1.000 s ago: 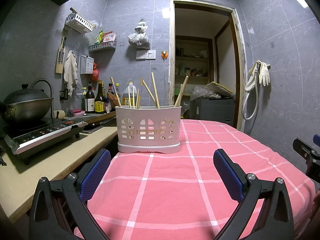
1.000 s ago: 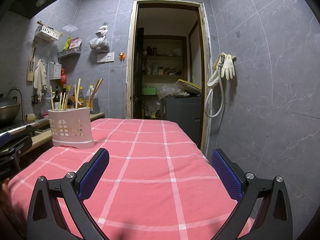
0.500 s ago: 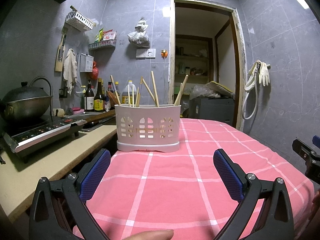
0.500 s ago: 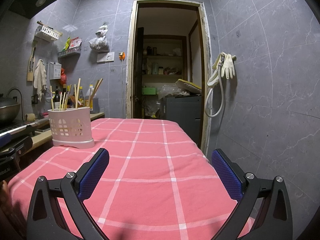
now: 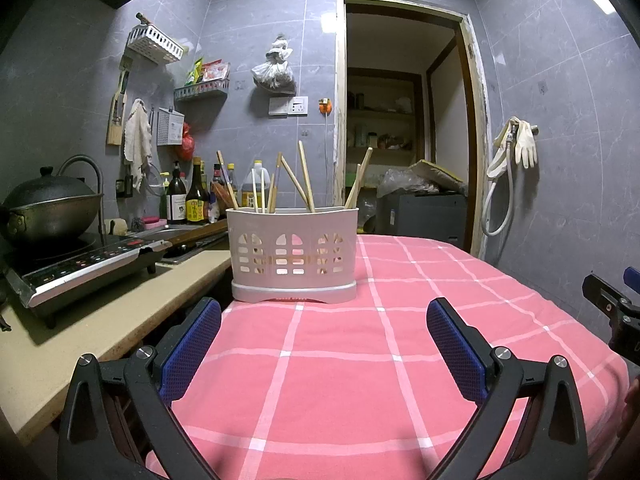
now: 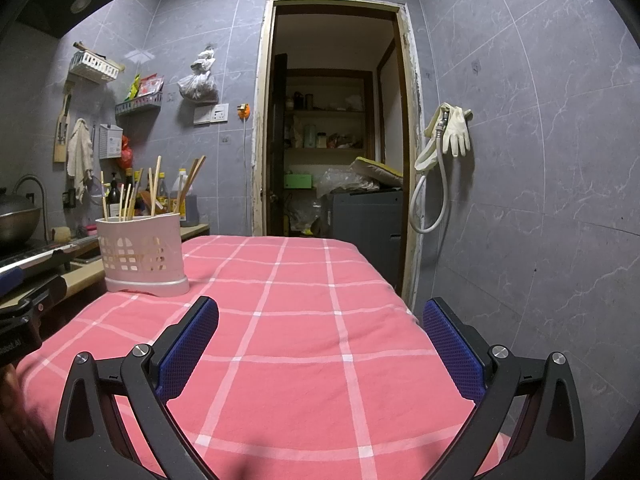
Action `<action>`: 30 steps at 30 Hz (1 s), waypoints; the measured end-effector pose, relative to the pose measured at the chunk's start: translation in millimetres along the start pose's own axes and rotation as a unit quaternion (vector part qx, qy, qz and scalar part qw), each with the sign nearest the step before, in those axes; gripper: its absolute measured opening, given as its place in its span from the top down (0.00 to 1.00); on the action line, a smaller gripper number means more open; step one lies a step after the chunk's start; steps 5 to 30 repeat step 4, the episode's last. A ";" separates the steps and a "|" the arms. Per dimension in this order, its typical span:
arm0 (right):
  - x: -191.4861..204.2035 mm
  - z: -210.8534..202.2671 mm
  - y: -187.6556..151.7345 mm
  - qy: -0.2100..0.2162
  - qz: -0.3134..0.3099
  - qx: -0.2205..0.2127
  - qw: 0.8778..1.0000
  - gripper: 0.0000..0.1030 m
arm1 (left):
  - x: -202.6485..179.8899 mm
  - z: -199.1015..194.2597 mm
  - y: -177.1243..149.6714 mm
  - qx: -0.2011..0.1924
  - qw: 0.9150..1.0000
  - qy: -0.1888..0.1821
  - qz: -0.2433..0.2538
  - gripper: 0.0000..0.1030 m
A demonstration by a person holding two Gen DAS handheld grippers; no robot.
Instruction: Organize utensils
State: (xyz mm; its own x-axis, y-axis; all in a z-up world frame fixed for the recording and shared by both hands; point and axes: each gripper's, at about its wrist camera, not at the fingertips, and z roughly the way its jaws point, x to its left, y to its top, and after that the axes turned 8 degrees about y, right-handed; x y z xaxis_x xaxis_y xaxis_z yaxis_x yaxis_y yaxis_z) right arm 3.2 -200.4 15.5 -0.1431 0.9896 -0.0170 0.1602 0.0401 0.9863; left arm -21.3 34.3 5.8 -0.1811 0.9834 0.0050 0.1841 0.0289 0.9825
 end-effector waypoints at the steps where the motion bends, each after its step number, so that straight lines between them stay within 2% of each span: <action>1: -0.1 0.0 0.1 0.000 0.000 0.000 1.000 0.00 | -0.5 -0.1 -0.3 0.000 1.000 0.000 0.000 0.02; 30: 0.2 -0.2 -0.1 0.000 0.000 0.000 1.000 0.00 | -0.7 0.2 -0.3 0.001 1.000 0.000 0.000 0.02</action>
